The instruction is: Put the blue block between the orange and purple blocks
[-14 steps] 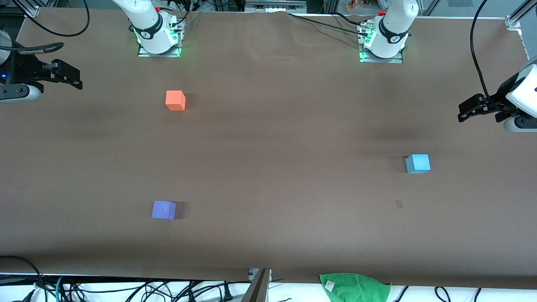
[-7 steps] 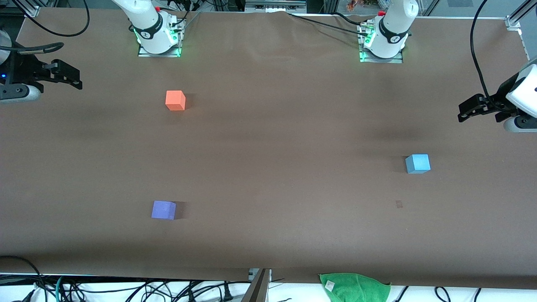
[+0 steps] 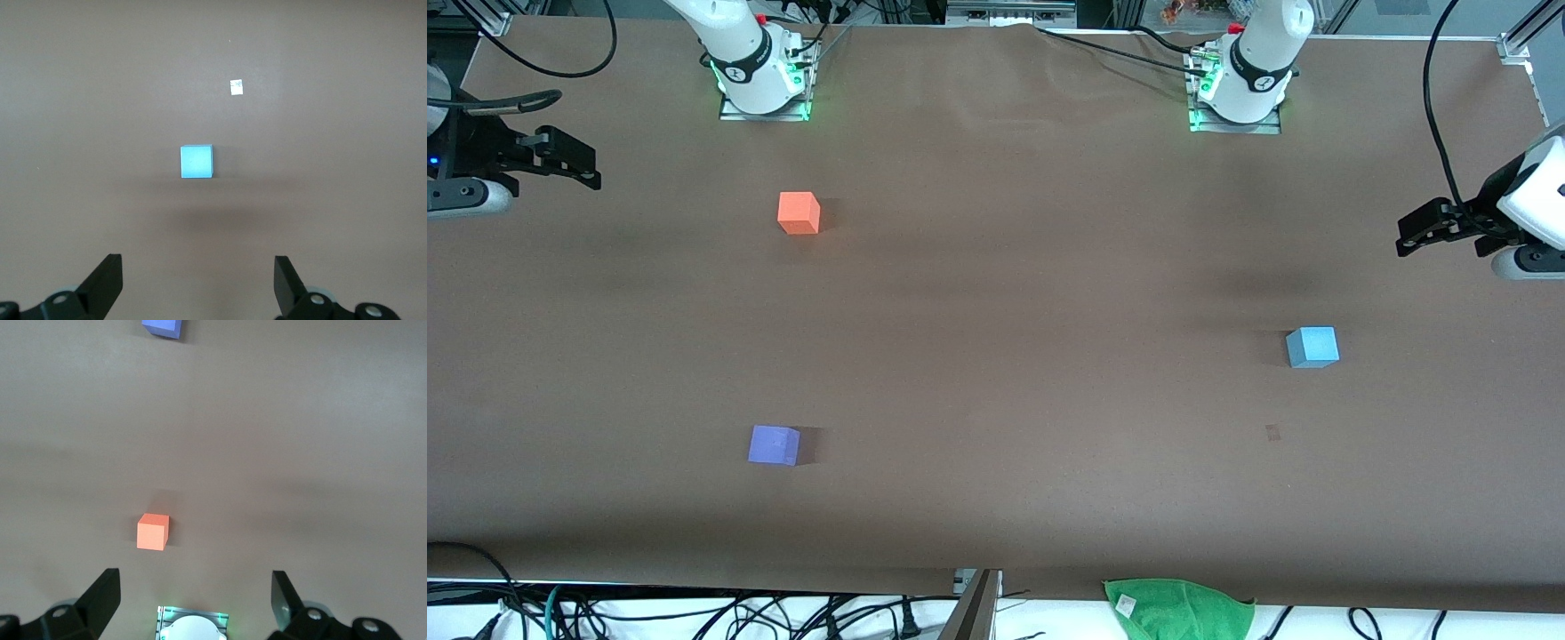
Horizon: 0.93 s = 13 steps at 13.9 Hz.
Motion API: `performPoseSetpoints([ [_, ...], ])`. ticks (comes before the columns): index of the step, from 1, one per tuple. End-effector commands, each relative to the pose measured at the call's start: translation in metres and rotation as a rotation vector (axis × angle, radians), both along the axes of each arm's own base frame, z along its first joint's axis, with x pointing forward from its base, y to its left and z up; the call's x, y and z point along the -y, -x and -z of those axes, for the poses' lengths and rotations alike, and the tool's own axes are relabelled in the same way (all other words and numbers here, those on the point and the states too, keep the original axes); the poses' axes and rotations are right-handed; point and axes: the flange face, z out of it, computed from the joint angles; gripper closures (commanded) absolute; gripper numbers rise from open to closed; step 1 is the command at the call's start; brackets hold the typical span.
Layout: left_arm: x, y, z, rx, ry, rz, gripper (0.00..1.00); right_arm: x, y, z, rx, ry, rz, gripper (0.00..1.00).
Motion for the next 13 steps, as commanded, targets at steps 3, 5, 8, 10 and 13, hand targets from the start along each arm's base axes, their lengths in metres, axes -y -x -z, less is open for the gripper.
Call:
performPoseSetpoints([
  [3, -0.002, -0.003, -0.003, -0.010, 0.005, 0.006, 0.00, 0.003, 0.002, -0.002, 0.008, -0.009, -0.002, 0.00],
  [5, -0.001, -0.006, 0.004, -0.021, 0.005, 0.006, 0.00, 0.003, 0.002, -0.002, 0.009, -0.011, -0.002, 0.00],
  [8, 0.005, -0.010, 0.010, -0.029, -0.009, 0.012, 0.00, 0.003, 0.002, -0.002, 0.009, -0.009, -0.002, 0.00],
  [10, 0.006, -0.011, 0.005, -0.019, -0.011, 0.013, 0.00, 0.003, 0.002, -0.002, 0.009, -0.009, -0.002, 0.00],
  [13, 0.003, -0.019, 0.019, -0.040, -0.009, 0.019, 0.00, 0.003, 0.002, -0.002, 0.011, -0.009, -0.002, 0.00],
])
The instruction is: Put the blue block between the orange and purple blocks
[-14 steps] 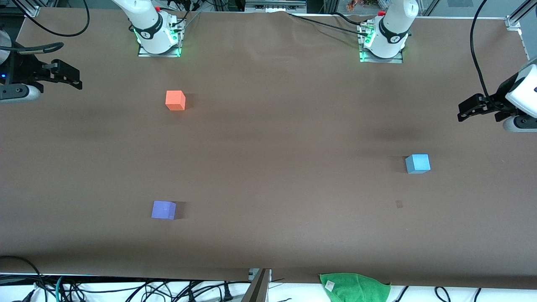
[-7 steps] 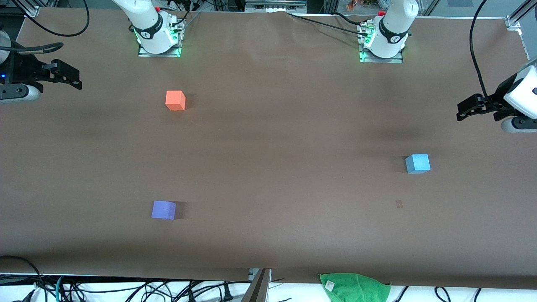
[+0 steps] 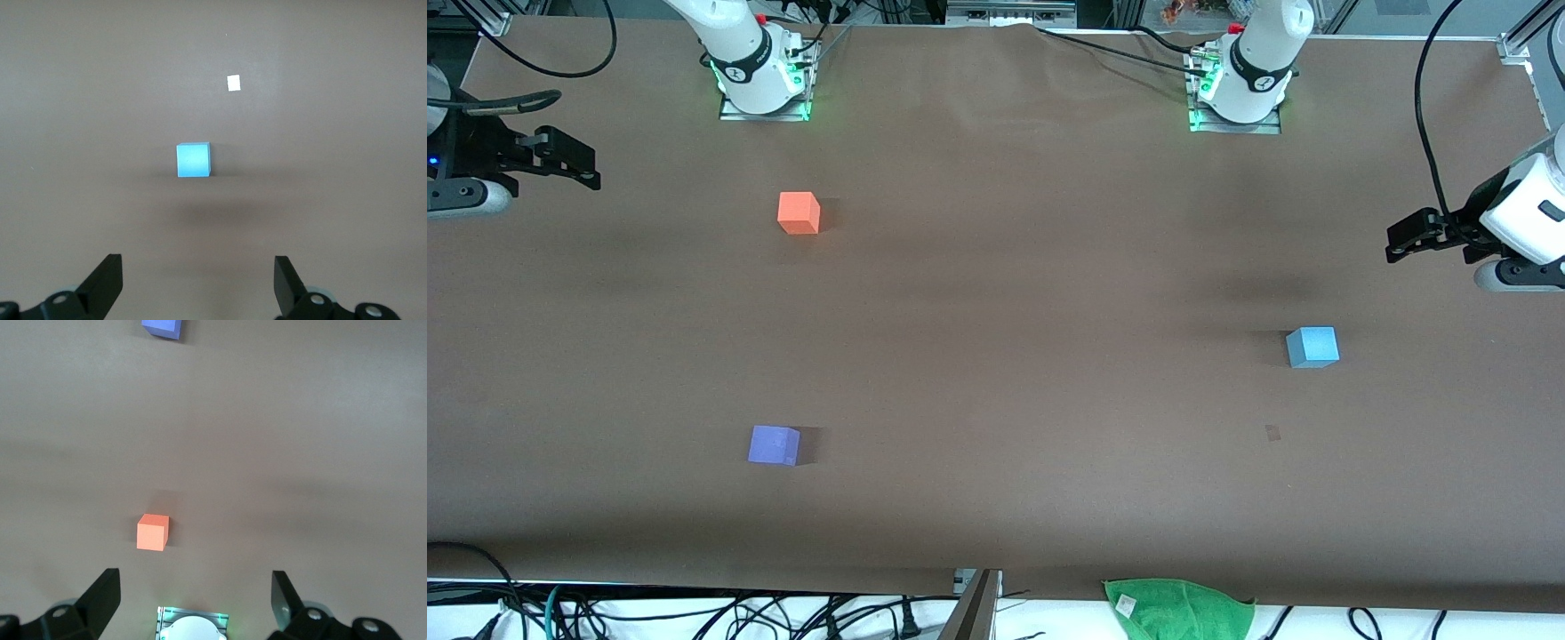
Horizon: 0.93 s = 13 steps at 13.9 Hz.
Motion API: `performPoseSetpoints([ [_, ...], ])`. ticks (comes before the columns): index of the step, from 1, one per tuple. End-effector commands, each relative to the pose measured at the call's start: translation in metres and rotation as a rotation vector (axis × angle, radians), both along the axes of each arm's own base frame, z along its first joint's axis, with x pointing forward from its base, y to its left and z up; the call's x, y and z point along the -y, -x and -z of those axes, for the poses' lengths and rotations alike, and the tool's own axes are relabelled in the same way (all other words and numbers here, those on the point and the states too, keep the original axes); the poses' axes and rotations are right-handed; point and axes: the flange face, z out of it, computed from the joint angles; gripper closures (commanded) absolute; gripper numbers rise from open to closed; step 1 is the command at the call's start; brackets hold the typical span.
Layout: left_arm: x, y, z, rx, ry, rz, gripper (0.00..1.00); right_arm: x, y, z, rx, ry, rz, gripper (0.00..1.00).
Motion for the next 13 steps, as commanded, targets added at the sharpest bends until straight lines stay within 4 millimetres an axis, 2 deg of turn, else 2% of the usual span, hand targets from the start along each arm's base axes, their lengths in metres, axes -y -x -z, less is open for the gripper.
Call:
performPoseSetpoints([
  [1, -0.006, -0.014, 0.012, -0.027, -0.002, 0.000, 0.00, 0.004, 0.002, -0.001, 0.008, -0.009, -0.001, 0.00],
  [3, -0.008, -0.016, 0.003, -0.007, -0.001, -0.002, 0.00, 0.006, 0.001, 0.001, 0.006, -0.009, 0.004, 0.00],
  [6, -0.009, -0.017, 0.003, -0.005, 0.000, 0.002, 0.00, 0.008, 0.000, 0.001, 0.006, -0.009, 0.007, 0.00],
  [8, -0.030, -0.010, 0.029, -0.071, -0.001, -0.031, 0.00, 0.007, 0.000, 0.002, 0.004, -0.009, 0.005, 0.00],
  [9, -0.032, -0.010, 0.039, -0.088, -0.002, -0.034, 0.00, 0.007, 0.000, 0.002, 0.004, -0.009, 0.005, 0.00],
  [13, -0.026, -0.050, 0.098, -0.046, -0.015, -0.011, 0.00, 0.008, 0.000, 0.002, 0.004, -0.011, 0.007, 0.00],
])
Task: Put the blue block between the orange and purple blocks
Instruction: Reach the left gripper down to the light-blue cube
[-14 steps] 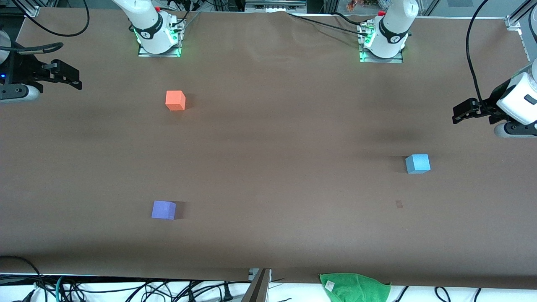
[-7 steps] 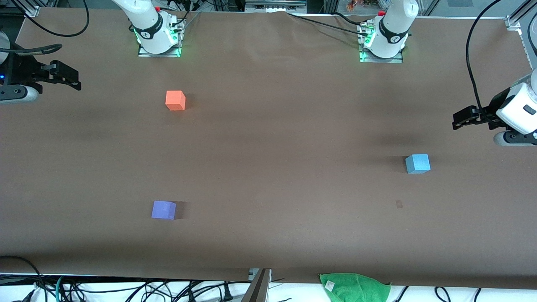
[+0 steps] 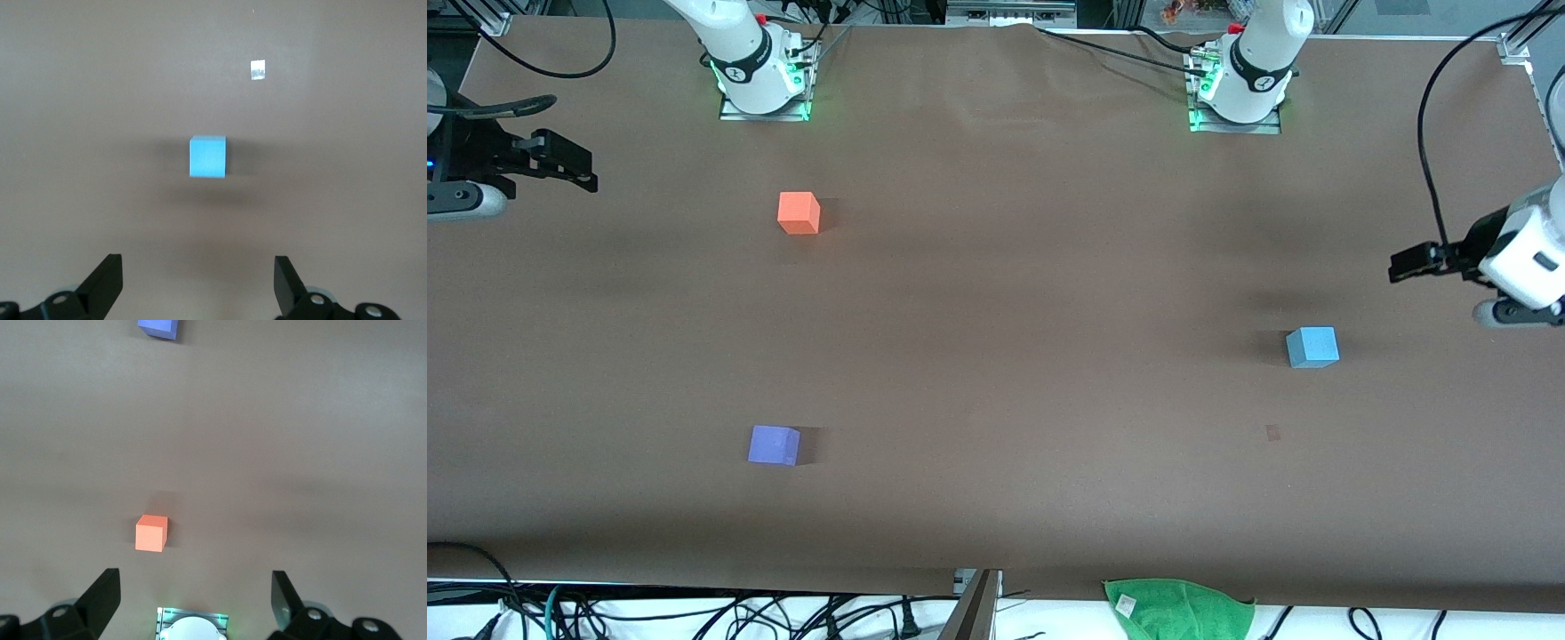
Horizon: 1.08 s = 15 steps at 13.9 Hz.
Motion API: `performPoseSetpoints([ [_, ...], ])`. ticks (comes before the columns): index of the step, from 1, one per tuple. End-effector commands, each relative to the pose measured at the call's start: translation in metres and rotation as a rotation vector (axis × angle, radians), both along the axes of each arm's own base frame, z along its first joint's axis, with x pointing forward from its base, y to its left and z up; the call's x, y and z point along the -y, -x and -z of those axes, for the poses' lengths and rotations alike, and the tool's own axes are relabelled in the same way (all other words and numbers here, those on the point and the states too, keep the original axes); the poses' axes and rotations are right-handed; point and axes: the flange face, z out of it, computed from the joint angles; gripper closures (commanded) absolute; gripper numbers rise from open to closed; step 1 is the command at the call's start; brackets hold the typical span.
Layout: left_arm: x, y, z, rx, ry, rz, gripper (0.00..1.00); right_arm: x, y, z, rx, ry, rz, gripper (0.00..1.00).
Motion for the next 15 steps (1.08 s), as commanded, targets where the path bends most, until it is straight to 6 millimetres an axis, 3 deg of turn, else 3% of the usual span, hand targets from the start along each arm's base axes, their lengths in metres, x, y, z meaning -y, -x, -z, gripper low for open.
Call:
performPoseSetpoints([
  [1, 0.005, -0.031, 0.050, 0.034, -0.012, 0.038, 0.00, 0.003, 0.002, -0.001, 0.006, -0.011, -0.002, 0.00],
  [5, -0.002, -0.059, 0.142, 0.033, -0.010, 0.055, 0.00, 0.003, 0.002, -0.001, 0.006, -0.011, -0.002, 0.00],
  [10, -0.008, -0.044, 0.234, -0.036, 0.006, 0.117, 0.00, 0.003, 0.002, -0.001, 0.006, -0.011, -0.002, 0.00],
  [13, -0.017, -0.028, 0.262, -0.028, 0.012, 0.112, 0.00, 0.003, 0.002, -0.001, 0.006, -0.011, -0.002, 0.00],
  [15, -0.024, -0.010, 0.279, -0.070, 0.025, 0.086, 0.05, 0.003, 0.002, -0.001, 0.007, -0.011, -0.002, 0.00],
])
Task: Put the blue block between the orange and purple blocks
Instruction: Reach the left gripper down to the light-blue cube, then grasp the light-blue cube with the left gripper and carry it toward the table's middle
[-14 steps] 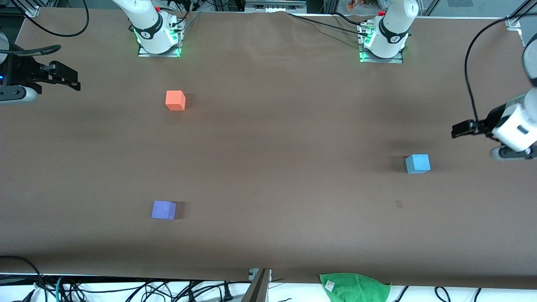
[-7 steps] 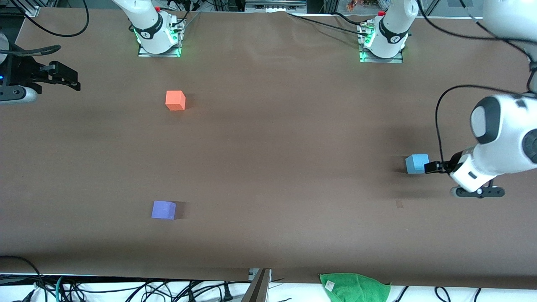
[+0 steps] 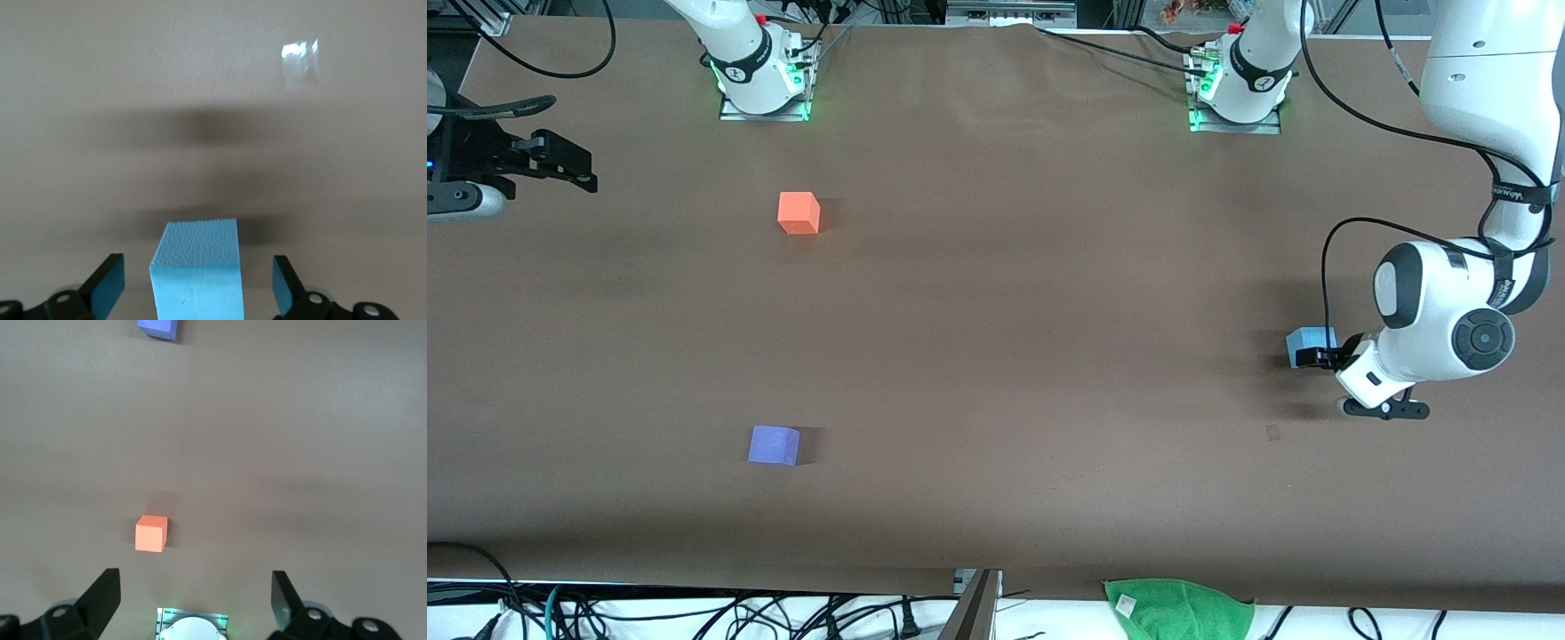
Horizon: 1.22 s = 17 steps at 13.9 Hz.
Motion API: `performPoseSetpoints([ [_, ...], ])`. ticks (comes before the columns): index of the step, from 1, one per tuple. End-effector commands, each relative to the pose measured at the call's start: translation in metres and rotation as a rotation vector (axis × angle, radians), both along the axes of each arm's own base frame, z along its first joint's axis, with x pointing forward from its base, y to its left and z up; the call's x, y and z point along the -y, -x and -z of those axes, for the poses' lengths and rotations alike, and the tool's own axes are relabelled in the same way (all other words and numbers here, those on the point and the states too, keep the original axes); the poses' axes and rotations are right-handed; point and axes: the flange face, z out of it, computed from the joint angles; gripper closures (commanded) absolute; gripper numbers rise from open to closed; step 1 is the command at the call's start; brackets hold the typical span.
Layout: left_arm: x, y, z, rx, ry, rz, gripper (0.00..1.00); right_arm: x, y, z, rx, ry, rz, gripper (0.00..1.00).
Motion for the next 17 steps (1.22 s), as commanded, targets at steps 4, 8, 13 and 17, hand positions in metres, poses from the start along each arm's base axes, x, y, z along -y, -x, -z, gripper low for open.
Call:
performPoseSetpoints([
  [4, -0.007, 0.036, 0.027, -0.039, 0.014, -0.008, 0.17, 0.003, 0.002, -0.001, 0.007, -0.009, -0.004, 0.00],
  [8, -0.001, 0.032, 0.026, -0.012, 0.013, 0.003, 0.88, 0.003, 0.001, -0.001, 0.010, -0.009, -0.004, 0.00],
  [13, 0.075, 0.008, -0.070, 0.038, 0.033, 0.073, 0.84, 0.006, 0.001, -0.001, 0.016, -0.009, 0.000, 0.00],
  [17, 0.213, 0.001, -0.131, 0.020, 0.075, 0.083, 0.74, 0.008, 0.000, -0.001, 0.019, -0.007, 0.005, 0.00],
])
